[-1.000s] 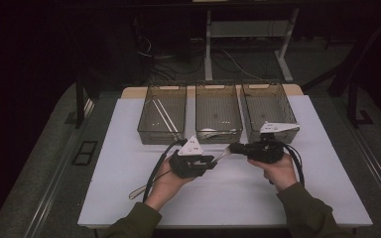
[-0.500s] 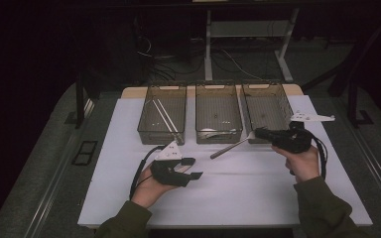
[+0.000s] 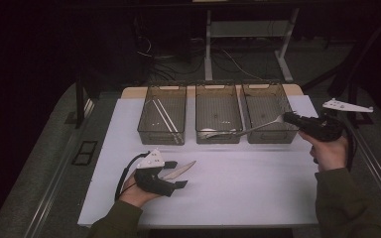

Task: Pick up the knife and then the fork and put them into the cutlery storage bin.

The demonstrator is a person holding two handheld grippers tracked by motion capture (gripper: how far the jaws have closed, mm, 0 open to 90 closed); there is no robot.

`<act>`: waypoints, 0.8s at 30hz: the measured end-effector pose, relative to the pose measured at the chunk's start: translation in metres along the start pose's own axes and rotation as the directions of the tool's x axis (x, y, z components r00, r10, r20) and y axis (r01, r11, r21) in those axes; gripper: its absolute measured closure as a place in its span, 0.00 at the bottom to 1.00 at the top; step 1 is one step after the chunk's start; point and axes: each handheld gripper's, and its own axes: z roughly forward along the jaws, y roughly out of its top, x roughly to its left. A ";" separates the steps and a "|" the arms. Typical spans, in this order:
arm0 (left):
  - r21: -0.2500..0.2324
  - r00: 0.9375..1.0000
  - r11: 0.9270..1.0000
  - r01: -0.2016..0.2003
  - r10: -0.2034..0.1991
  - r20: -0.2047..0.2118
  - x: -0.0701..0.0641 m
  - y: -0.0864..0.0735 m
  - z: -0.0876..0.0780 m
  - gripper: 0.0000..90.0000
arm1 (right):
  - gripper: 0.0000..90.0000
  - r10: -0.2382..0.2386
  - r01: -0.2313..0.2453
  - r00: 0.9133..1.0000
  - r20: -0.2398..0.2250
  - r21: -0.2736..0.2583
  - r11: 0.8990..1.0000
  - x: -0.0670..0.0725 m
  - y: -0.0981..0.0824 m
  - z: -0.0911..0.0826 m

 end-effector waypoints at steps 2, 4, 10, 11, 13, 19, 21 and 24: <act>-0.007 1.000 1.000 0.006 -0.006 -0.010 0.001 -0.002 -0.002 0.22 | 0.97 0.006 -0.006 1.000 0.030 -0.009 1.000 -0.007 0.003 -0.004; -0.004 1.000 1.000 0.013 -0.013 -0.019 0.001 -0.004 -0.004 0.19 | 0.97 0.009 -0.008 0.998 0.056 -0.022 1.000 -0.014 0.004 -0.008; -0.006 0.999 1.000 0.014 -0.015 -0.040 0.001 -0.007 -0.005 0.11 | 0.97 0.038 -0.032 0.991 0.125 -0.045 0.998 -0.032 0.007 -0.017; -0.008 0.999 1.000 0.016 -0.017 -0.046 0.001 -0.007 -0.005 0.09 | 0.97 0.044 -0.038 0.990 0.132 -0.048 0.998 -0.035 0.007 -0.019; -0.007 0.999 1.000 0.015 -0.016 -0.051 0.001 -0.008 -0.005 0.05 | 0.97 0.052 -0.044 0.987 0.153 -0.055 0.997 -0.039 0.008 -0.021; 0.005 0.998 1.000 0.017 -0.016 -0.056 0.001 -0.009 -0.002 0.00 | 0.97 0.057 -0.047 0.978 0.200 -0.058 0.997 -0.051 0.015 -0.012; 0.011 0.998 1.000 0.013 -0.013 -0.054 0.001 -0.009 -0.001 0.00 | 0.97 0.057 -0.047 0.974 0.221 -0.049 0.998 -0.053 0.017 -0.005; 0.010 0.998 1.000 0.011 -0.010 -0.055 0.002 -0.009 -0.001 0.00 | 0.97 0.061 -0.053 0.968 0.242 -0.039 0.998 -0.058 0.018 0.007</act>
